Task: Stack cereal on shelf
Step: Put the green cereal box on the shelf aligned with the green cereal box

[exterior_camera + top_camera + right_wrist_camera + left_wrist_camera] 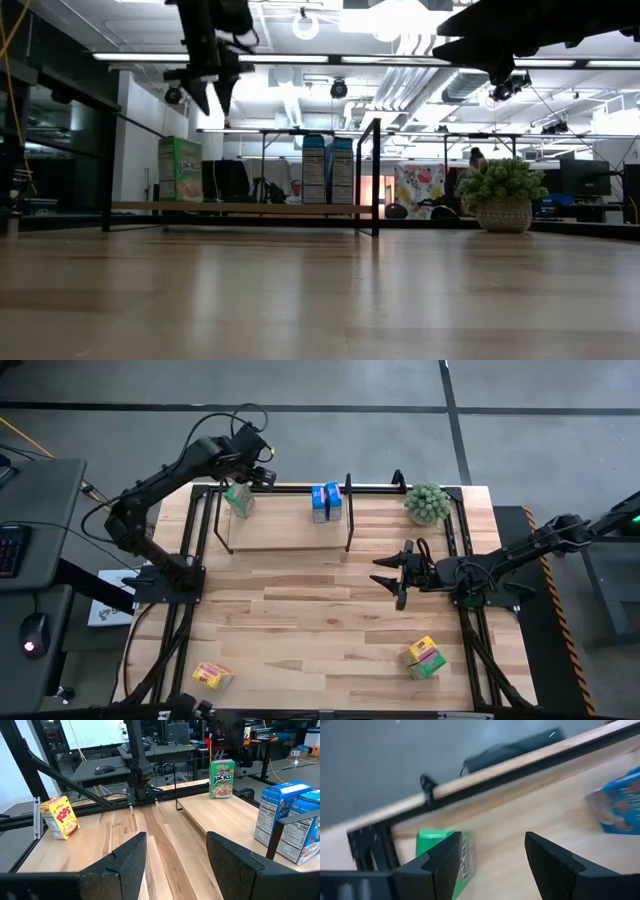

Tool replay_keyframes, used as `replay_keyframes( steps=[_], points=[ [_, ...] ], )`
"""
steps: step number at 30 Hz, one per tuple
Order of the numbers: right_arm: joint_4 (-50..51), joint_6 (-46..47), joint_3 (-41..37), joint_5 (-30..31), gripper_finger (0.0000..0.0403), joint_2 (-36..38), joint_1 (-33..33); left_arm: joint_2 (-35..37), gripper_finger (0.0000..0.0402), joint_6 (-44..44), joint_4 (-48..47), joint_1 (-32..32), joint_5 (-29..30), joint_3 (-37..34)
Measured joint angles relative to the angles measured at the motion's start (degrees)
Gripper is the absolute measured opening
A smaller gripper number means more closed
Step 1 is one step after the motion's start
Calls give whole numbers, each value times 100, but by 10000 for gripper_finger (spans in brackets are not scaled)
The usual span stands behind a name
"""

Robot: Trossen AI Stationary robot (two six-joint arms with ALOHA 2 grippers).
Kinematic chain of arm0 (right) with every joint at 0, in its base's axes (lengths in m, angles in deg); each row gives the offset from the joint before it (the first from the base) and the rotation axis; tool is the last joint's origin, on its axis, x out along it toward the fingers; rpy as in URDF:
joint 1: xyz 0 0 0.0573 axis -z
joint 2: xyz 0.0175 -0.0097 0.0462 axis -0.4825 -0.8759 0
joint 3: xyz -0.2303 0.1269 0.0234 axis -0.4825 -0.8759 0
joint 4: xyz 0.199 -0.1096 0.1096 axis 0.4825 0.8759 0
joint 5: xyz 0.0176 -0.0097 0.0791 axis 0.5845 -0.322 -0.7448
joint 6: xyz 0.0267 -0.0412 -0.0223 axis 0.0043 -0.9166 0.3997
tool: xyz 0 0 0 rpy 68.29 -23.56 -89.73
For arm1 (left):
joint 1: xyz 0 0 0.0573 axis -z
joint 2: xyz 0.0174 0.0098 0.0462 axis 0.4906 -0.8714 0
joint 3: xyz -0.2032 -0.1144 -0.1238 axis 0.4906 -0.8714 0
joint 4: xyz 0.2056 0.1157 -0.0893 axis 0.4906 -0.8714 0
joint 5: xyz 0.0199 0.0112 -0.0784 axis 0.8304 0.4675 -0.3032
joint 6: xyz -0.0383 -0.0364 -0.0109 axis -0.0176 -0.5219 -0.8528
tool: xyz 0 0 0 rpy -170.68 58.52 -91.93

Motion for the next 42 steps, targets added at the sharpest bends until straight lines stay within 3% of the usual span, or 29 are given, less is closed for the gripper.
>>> replay_keyframes(
  steps=[6, 14, 22, 26, 30, 32, 36, 39, 42],
  points=[
    [-2, -43, 0, 149, 200, 1, 1, 981, 207, 430, 1857, 899, -124, -829],
    [-6, -41, 0, 246, 200, -1, 1, 2343, 207, 726, 5858, 3270, -646, -3360],
    [-229, -15, 0, 188, 200, 2, 1, 2425, 206, 1584, 10044, 5292, -691, -5715],
    [-856, -91, 0, -439, 200, 0, 1, 2204, 206, 2035, 11297, 5693, -619, -6282],
    [-1225, 76, 152, -1316, 200, -9, -104, 2181, 206, 2271, 11447, 5725, -572, -6342],
    [-479, 406, 552, -1468, 200, -12, -299, 2206, 206, 2316, 11454, 5690, -568, -6340],
    [2782, 1552, 1938, -1337, 200, -237, -847, 2217, 206, 2531, 11433, 5645, -553, -6340],
    [4880, 2695, 3082, -1306, 200, -715, -1314, 2217, 206, 2534, 11405, 5640, -482, -6340],
    [6229, 3964, 4038, -1527, 200, -1311, -1867, 2217, 206, 2534, 11371, 5642, -385, -6340]
  ],
)
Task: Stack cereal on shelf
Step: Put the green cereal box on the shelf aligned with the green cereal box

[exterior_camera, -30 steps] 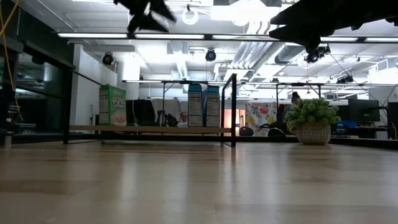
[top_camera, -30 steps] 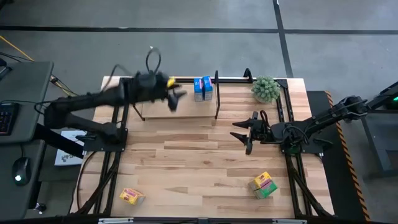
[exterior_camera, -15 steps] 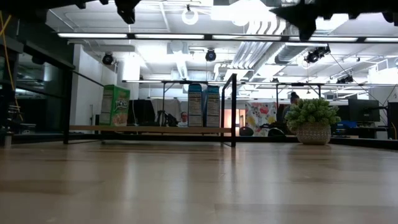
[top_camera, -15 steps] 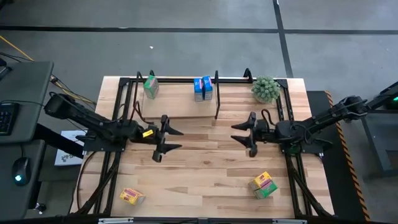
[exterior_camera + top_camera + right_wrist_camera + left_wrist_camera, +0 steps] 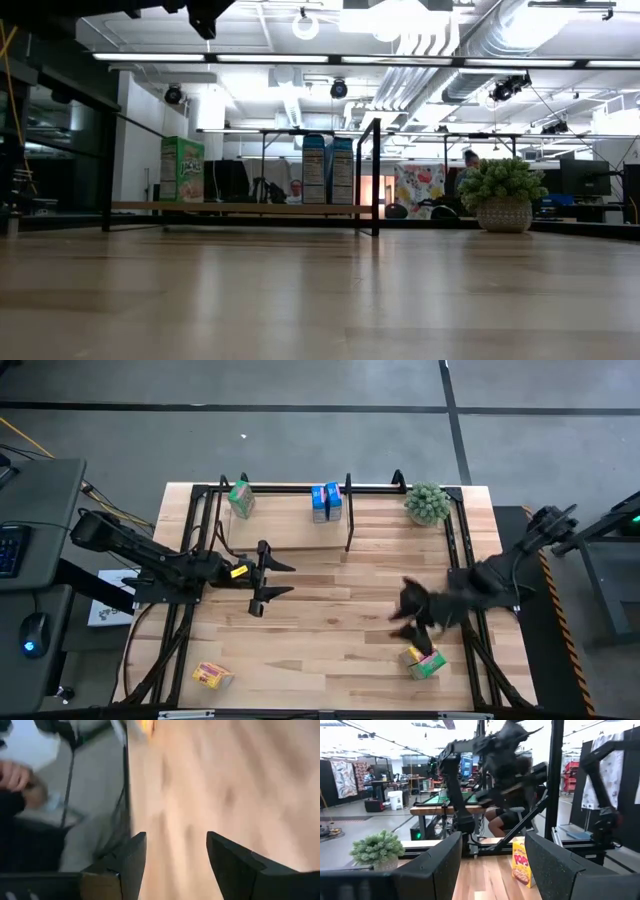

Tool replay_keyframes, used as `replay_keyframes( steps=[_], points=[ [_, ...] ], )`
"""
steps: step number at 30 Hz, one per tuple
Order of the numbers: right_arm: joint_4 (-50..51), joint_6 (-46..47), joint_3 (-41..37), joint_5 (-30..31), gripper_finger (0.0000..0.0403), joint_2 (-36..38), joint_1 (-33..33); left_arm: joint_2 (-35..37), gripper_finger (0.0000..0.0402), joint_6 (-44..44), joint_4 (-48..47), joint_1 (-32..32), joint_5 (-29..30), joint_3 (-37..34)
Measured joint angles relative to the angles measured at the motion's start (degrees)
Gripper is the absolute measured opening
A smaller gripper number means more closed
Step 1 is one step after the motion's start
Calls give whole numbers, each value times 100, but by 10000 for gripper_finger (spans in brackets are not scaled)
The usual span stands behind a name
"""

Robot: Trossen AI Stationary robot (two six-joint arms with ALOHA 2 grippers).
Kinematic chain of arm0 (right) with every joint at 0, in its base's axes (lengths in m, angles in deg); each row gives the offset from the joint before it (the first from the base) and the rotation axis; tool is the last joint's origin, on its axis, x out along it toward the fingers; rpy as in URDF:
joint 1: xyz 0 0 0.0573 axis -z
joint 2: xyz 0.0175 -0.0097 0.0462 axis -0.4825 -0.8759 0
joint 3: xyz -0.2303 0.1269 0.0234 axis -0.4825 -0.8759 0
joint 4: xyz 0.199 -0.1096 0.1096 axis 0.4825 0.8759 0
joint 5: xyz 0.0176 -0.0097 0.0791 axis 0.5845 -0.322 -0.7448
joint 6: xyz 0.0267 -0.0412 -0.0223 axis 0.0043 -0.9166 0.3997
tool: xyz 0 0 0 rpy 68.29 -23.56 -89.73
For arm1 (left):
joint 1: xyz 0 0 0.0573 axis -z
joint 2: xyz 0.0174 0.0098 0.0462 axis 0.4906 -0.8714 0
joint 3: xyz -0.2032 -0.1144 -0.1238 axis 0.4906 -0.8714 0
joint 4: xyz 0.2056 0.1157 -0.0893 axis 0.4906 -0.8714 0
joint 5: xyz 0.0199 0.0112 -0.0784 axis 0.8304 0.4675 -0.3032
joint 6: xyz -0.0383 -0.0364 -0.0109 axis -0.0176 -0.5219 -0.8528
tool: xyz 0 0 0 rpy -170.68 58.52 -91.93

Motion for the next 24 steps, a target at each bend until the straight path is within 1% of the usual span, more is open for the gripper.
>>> replay_keyframes(
  steps=[2, 6, 10, 12, 15, 18, 21, 24],
  points=[
    [695, 914, 538, -189, 200, -407, -415, 0, 206, 0, -8, 0, 13, 0],
    [1883, 2712, 1407, -324, 200, -1199, -1227, 0, 206, 0, -17, 0, 35, 0],
    [2707, 3891, 1982, -328, 200, -1858, -1817, 0, 206, 0, -20, 0, 79, 0],
    [2860, 4164, 2129, -308, 200, -2140, -1989, 0, 207, 0, -18, 0, 101, 0],
    [2861, 4264, 2200, -168, 198, -2452, -2136, 0, 207, 0, -19, 0, 100, 0],
    [2881, 4372, 2200, -257, 185, -2655, -2172, 0, 207, 19, -19, -2, 101, 0],
    [3109, 4588, 2200, -196, 157, -2736, -2163, 0, 207, 302, -20, -2, 103, 0],
    [3436, 4921, 2200, -174, 109, -2735, -2110, 0, 207, 454, -20, -2, 121, 0]
  ],
)
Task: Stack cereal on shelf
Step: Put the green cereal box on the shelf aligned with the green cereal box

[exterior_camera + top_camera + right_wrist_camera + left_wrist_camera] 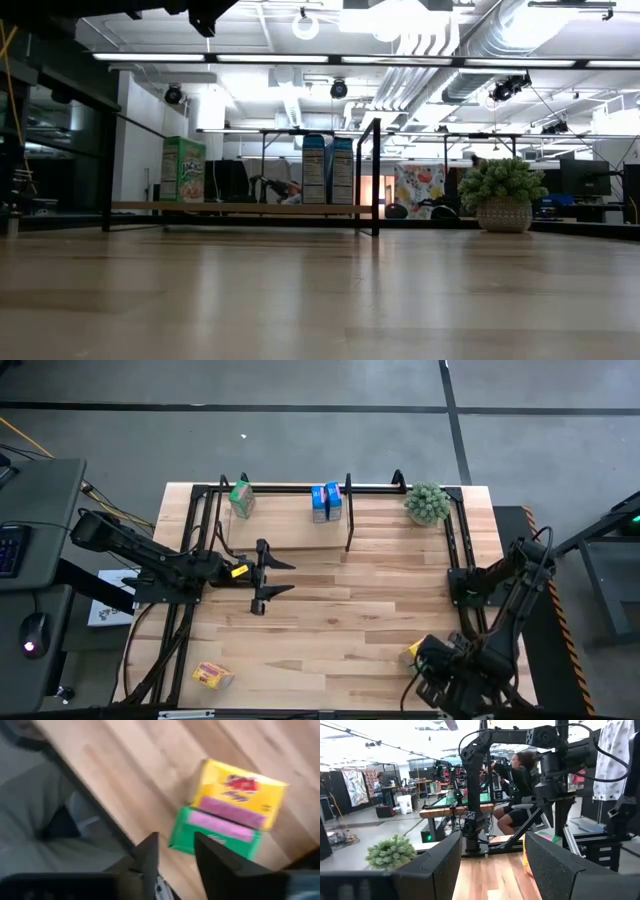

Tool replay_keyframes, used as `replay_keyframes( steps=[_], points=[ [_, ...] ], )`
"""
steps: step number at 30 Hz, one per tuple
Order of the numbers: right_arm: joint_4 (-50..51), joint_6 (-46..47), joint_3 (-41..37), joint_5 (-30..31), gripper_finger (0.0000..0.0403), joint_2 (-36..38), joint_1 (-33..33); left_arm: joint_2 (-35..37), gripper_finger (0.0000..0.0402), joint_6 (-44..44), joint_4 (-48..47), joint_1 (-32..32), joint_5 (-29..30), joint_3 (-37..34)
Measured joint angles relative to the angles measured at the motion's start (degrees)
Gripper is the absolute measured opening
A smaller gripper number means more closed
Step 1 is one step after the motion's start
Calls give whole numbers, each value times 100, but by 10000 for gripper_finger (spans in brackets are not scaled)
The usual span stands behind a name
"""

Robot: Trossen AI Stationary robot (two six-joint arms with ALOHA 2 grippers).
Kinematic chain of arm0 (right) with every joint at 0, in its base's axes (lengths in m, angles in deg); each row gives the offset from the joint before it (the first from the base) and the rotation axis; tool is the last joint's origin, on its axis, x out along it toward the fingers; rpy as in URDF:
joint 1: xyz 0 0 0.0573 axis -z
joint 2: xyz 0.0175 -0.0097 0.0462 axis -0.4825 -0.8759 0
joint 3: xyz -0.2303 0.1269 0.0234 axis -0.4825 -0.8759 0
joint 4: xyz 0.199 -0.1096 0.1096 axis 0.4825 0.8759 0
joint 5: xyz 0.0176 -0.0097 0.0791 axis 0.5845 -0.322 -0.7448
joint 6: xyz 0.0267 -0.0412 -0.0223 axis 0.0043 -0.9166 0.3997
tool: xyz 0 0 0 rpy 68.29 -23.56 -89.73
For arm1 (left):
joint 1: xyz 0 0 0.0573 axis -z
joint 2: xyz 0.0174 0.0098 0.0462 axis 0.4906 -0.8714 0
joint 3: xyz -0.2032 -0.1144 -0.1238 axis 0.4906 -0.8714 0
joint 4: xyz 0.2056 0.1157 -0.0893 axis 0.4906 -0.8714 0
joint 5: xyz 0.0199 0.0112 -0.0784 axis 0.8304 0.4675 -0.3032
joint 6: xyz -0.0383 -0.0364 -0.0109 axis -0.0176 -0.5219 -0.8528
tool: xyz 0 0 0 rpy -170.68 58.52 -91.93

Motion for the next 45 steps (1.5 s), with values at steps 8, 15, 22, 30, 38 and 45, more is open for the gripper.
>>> replay_keyframes(
  steps=[8, 15, 22, 30, 38, 45],
  points=[
    [418, 321, -29, -25, 14, 32, -59, 0, 207, 390, 5, 0, 378, 0],
    [-230, 423, -273, 267, 5, 30, -129, 0, 207, 393, 48, -178, 384, 2],
    [-286, 422, -398, 371, 1, 30, -129, 0, 207, 189, -7, -258, 370, 2],
    [121, 395, -400, -12, 0, -8, -129, 0, 207, 189, -31, -258, 359, 2],
    [157, 377, -404, 74, 0, -166, -166, 0, 207, 187, -44, -258, 358, 4],
    [55, 220, -402, -68, 0, -429, -195, 0, 207, 185, -44, -258, 358, 4]
  ],
)
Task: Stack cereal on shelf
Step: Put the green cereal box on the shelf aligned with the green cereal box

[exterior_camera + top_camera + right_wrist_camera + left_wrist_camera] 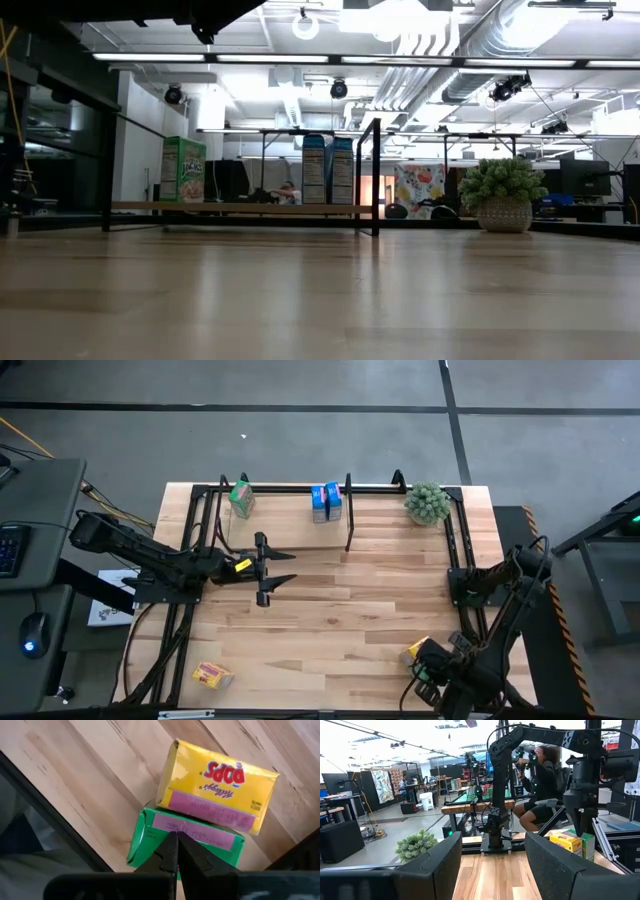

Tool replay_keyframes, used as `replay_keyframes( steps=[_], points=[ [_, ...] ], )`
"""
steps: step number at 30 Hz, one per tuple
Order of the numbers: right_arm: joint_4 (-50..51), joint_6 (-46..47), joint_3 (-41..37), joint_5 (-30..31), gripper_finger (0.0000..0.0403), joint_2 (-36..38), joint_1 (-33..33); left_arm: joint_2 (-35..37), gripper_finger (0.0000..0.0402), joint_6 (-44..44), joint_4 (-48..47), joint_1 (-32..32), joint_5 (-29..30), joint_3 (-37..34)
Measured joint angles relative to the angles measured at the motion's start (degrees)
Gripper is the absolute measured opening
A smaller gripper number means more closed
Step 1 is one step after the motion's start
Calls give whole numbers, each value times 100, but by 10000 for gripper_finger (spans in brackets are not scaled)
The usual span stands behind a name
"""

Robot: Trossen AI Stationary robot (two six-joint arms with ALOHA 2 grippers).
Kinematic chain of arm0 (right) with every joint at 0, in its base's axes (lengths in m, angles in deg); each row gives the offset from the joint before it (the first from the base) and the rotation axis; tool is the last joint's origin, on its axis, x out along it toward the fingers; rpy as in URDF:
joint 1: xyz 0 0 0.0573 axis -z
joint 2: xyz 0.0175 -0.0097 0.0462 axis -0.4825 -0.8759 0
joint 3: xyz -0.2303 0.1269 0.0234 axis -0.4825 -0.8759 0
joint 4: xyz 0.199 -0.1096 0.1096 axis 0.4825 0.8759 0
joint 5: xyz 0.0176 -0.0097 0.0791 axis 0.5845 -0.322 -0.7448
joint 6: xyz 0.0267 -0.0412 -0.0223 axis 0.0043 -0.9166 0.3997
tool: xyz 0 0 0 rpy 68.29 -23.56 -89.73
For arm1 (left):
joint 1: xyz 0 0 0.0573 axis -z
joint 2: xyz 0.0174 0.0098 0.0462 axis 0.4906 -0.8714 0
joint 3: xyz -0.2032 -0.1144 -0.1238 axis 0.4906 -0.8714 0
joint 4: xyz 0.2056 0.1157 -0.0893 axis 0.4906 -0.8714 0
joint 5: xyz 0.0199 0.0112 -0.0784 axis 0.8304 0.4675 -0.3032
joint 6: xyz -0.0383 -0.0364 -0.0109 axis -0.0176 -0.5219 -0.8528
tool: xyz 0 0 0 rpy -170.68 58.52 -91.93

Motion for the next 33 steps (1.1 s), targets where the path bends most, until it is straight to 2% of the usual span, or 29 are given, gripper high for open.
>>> replay_keyframes(
  steps=[5, 17, 20, 33],
  points=[
    [81, -284, 4, -482, 0, 0, -4, 0, 207, 2, 0, 0, 0, 0],
    [136, -2693, 4, -1397, 0, 0, -6, 0, 207, 9, 0, 0, 0, 2],
    [140, -2833, 4, -1628, 0, -2, -6, 0, 207, 7, 0, 0, 0, 1],
    [130, -2745, 15, -1642, 0, 205, -8, 0, 207, 20, 0, 0, 2, 2]
  ],
)
